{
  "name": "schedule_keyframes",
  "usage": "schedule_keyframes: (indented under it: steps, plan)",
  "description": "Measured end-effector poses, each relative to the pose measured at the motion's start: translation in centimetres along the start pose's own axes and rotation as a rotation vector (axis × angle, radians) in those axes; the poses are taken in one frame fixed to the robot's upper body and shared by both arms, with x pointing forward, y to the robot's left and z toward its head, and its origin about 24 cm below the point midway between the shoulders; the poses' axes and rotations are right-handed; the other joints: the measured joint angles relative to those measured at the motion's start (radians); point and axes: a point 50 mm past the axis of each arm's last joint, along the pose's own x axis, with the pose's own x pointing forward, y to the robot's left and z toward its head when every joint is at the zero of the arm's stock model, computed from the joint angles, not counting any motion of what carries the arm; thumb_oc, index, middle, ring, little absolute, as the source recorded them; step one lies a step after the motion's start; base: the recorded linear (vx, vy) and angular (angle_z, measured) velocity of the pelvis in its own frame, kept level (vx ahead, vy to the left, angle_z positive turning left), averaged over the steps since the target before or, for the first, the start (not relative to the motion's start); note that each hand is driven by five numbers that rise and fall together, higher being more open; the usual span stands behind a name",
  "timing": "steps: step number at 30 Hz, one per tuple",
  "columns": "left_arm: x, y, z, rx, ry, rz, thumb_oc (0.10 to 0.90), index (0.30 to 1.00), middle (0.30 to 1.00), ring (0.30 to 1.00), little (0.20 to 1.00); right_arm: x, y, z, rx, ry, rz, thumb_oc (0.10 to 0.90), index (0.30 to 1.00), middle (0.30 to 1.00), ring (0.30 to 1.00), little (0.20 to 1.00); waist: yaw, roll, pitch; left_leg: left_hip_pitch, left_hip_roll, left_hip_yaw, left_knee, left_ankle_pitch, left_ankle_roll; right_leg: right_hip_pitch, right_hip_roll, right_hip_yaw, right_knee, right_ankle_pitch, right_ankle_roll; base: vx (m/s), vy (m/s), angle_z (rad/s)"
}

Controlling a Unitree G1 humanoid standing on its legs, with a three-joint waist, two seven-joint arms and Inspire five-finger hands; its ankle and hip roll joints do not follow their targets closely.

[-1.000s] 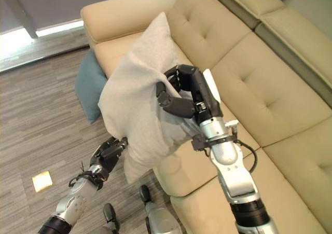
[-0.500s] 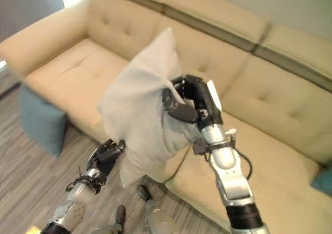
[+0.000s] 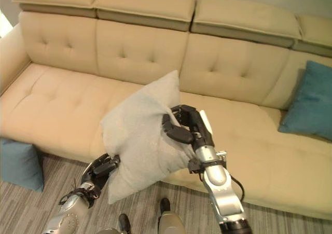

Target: Pick up all the scattered cushions and arrange them neatly on the sofa.

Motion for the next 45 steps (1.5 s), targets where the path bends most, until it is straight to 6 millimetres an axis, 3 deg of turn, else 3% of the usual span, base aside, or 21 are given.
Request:
schedule_keyframes:
  steps: [2, 3, 4, 5, 8, 10, 11, 13, 15, 17, 21, 24, 25, 26, 29, 30, 33, 36, 39, 45]
  plan:
    - [-0.1, -0.1, 0.3, -0.006, -0.015, -0.003, 0.4, 0.3, 0.3, 0.3, 0.3, 0.1, -0.1, 0.1, -0.004, -0.006, 0.0, 0.4, 0.3, 0.3, 0.3, 0.3, 0.004, 0.0, 0.0, 0.011, 0.022, 0.009, 0.003, -0.001, -0.002, 0.015, 0.032, -0.001, -0.039, 0.018, -0.008, 0.01, -0.147, -0.61]
    - [-0.2, -0.2, 0.7, -0.019, -0.038, -0.006, 0.4, 0.3, 0.3, 0.3, 0.3, 0.3, -0.3, 0.3, -0.006, -0.014, -0.008, 0.4, 0.3, 0.3, 0.3, 0.3, 0.007, 0.002, -0.001, 0.022, 0.044, 0.023, -0.015, -0.001, -0.007, 0.023, 0.045, -0.015, -0.077, 0.009, 0.009, 0.04, -0.199, -0.46]
    - [-0.1, -0.5, 0.7, -0.026, -0.042, -0.014, 0.4, 0.3, 0.3, 0.3, 0.3, 0.3, -0.6, 0.4, -0.013, -0.016, -0.021, 0.4, 0.3, 0.3, 0.3, 0.3, 0.0, 0.008, -0.003, 0.03, 0.06, 0.023, -0.036, 0.011, -0.026, 0.026, 0.051, -0.034, -0.094, 0.008, 0.008, 0.04, -0.28, -0.41]
    - [0.0, -1.3, 0.6, -0.052, -0.05, -0.032, 0.4, 0.3, 0.3, 0.3, 0.3, 0.3, -1.3, 0.4, -0.022, -0.016, -0.048, 0.4, 0.3, 0.3, 0.3, 0.3, -0.009, 0.019, -0.009, 0.035, 0.082, 0.046, -0.055, 0.018, -0.078, 0.017, 0.056, -0.092, -0.094, -0.004, -0.004, 0.02, -0.235, -0.26]
    - [0.0, -1.7, 0.4, -0.066, -0.046, -0.042, 0.4, 0.3, 0.3, 0.3, 0.3, 0.2, -1.8, 0.5, -0.027, -0.017, -0.067, 0.4, 0.3, 0.3, 0.3, 0.3, 0.0, 0.016, -0.009, 0.022, 0.093, 0.045, -0.01, 0.005, -0.097, -0.01, 0.077, -0.058, -0.065, 0.002, -0.027, -0.02, -0.198, -0.51]
    - [-0.1, -2.1, -0.2, -0.081, -0.032, -0.05, 0.4, 0.3, 0.3, 0.3, 0.3, 0.0, -2.0, 0.2, -0.027, -0.005, -0.078, 0.4, 0.3, 0.3, 0.3, 0.3, 0.001, 0.012, -0.007, -0.025, 0.104, 0.038, 0.126, -0.013, -0.086, -0.002, 0.077, -0.015, -0.064, 0.011, -0.067, 0.03, -0.088, -0.49]
    - [-0.3, -2.1, -0.6, -0.092, -0.027, -0.045, 0.4, 0.3, 0.3, 0.3, 0.3, 0.1, -2.1, 0.2, -0.04, -0.003, -0.07, 0.4, 0.3, 0.3, 0.3, 0.3, -0.004, 0.022, -0.008, -0.034, 0.099, -0.006, 0.157, -0.012, -0.094, 0.006, 0.084, 0.014, -0.071, 0.023, -0.087, 0.03, -0.097, -0.52]
    - [-0.4, -1.9, -0.7, -0.096, -0.026, -0.037, 0.4, 0.3, 0.3, 0.3, 0.3, 0.4, -1.8, -0.1, -0.041, 0.009, -0.054, 0.4, 0.3, 0.3, 0.3, 0.3, 0.01, 0.013, -0.002, -0.054, 0.103, -0.027, 0.215, -0.038, -0.091, 0.01, 0.089, 0.062, -0.071, 0.026, -0.095, 0.04, -0.055, -0.71]
    - [-0.3, -1.9, -0.5, -0.099, -0.031, -0.035, 0.4, 0.3, 0.3, 0.3, 0.3, 0.2, -1.9, -0.3, -0.048, 0.021, -0.062, 0.4, 0.3, 0.3, 0.3, 0.3, 0.0, 0.012, -0.002, -0.093, 0.061, -0.167, 0.162, -0.049, -0.109, 0.02, 0.085, 0.072, -0.094, 0.026, -0.098, 0.14, -0.047, -0.33]
    - [-0.1, -2.2, -0.5, -0.102, -0.033, -0.043, 0.4, 0.3, 0.3, 0.3, 0.3, -0.3, -2.4, -0.6, -0.051, 0.039, -0.093, 0.4, 0.3, 0.3, 0.3, 0.3, 0.0, 0.007, 0.001, -0.131, 0.03, -0.232, 0.085, -0.044, -0.114, 0.034, 0.086, 0.07, -0.117, 0.029, -0.094, 0.13, 0.022, -0.01]
    - [-0.2, -2.4, -0.7, -0.093, -0.02, -0.048, 0.4, 0.3, 0.3, 0.3, 0.3, -0.5, -2.5, -0.8, -0.051, 0.046, -0.1, 0.4, 0.3, 0.3, 0.3, 0.3, 0.001, 0.011, -0.001, -0.186, 0.003, -0.234, 0.052, -0.033, -0.106, 0.04, 0.099, 0.068, -0.123, 0.028, -0.095, 0.17, 0.089, -0.14]
    - [-0.1, -2.3, -0.6, -0.082, -0.019, -0.044, 0.4, 0.3, 0.3, 0.3, 0.3, -0.5, -2.5, -0.8, -0.048, 0.045, -0.111, 0.4, 0.3, 0.3, 0.3, 0.3, 0.013, 0.01, 0.001, -0.178, -0.013, -0.234, 0.029, 0.011, -0.066, 0.034, 0.101, 0.109, -0.116, 0.02, -0.076, 0.21, 0.187, -0.38]
    - [-0.2, -2.1, -0.6, -0.076, -0.017, -0.032, 0.4, 0.3, 0.3, 0.3, 0.3, -0.5, -2.1, -0.9, -0.041, 0.048, -0.103, 0.4, 0.3, 0.3, 0.3, 0.3, 0.015, 0.018, -0.001, -0.161, -0.015, -0.218, 0.013, 0.064, -0.035, 0.03, 0.099, 0.124, -0.097, 0.01, -0.046, 0.27, 0.233, -0.51]
    - [-0.2, -2.0, -0.6, -0.076, -0.017, -0.027, 0.4, 0.3, 0.3, 0.3, 0.3, -0.5, -1.9, -1.0, -0.034, 0.05, -0.1, 0.4, 0.3, 0.3, 0.3, 0.3, 0.018, 0.019, 0.0, -0.152, -0.014, -0.199, 0.007, 0.075, -0.028, 0.025, 0.092, 0.127, -0.078, -0.002, -0.035, 0.25, 0.228, -0.49]
    - [-0.3, -1.6, -0.3, -0.058, -0.021, -0.016, 0.4, 0.3, 0.3, 0.3, 0.3, -0.6, -1.5, -1.1, -0.027, 0.053, -0.092, 0.4, 0.3, 0.3, 0.3, 0.3, 0.016, 0.018, 0.0, -0.116, -0.045, -0.153, -0.004, 0.068, -0.002, 0.003, 0.047, 0.128, 0.008, -0.045, 0.008, 0.14, 0.133, -0.3]
    - [-0.3, -1.3, -0.1, -0.053, -0.029, -0.008, 0.4, 0.3, 0.3, 0.3, 0.3, -0.6, -1.3, -1.2, -0.022, 0.057, -0.088, 0.4, 0.3, 0.3, 0.3, 0.3, 0.015, 0.021, 0.0, -0.103, -0.054, -0.139, -0.008, 0.057, 0.012, -0.045, 0.02, 0.117, 0.139, -0.094, 0.064, 0.12, 0.11, -0.18]
    - [-0.3, -0.9, 0.4, -0.028, -0.042, 0.0, 0.4, 0.3, 0.3, 0.3, 0.3, -0.7, -0.9, -1.3, -0.013, 0.059, -0.088, 0.4, 0.3, 0.3, 0.3, 0.3, 0.021, 0.014, -0.001, -0.078, -0.06, -0.128, -0.011, 0.044, 0.025, -0.054, -0.04, 0.118, 0.225, -0.097, 0.098, 0.13, 0.084, -0.11]
    - [-0.3, -0.5, 0.9, -0.006, -0.057, 0.012, 0.4, 0.3, 0.3, 0.3, 0.3, -0.9, -0.6, -1.5, -0.01, 0.068, -0.083, 0.4, 0.3, 0.3, 0.3, 0.3, 0.031, 0.012, 0.0, -0.039, -0.05, -0.121, -0.058, 0.043, 0.024, -0.026, -0.044, 0.05, 0.128, -0.096, 0.09, 0.2, -0.004, -0.19]
    - [-0.3, -0.7, 0.6, -0.008, -0.055, 0.009, 0.4, 0.3, 0.3, 0.3, 0.3, -1.1, -0.8, -1.8, -0.016, 0.081, -0.094, 0.4, 0.3, 0.3, 0.3, 0.3, 0.027, 0.019, 0.0, -0.035, -0.031, -0.127, -0.08, 0.048, 0.003, 0.03, -0.008, 0.037, -0.081, 0.013, 0.038, 0.13, -0.086, -0.1]
    - [-0.2, -2.5, -0.8, -0.04, -0.018, -0.04, 0.4, 0.3, 0.3, 0.3, 0.3, -2.1, -2.7, -2.3, -0.05, 0.119, -0.166, 0.4, 0.3, 0.3, 0.3, 0.3, 0.0, 0.017, 0.0, -0.02, 0.001, -0.208, -0.069, 0.078, -0.046, 0.1, 0.033, 0.013, -0.114, 0.004, 0.04, 0.14, -0.13, 0.28]
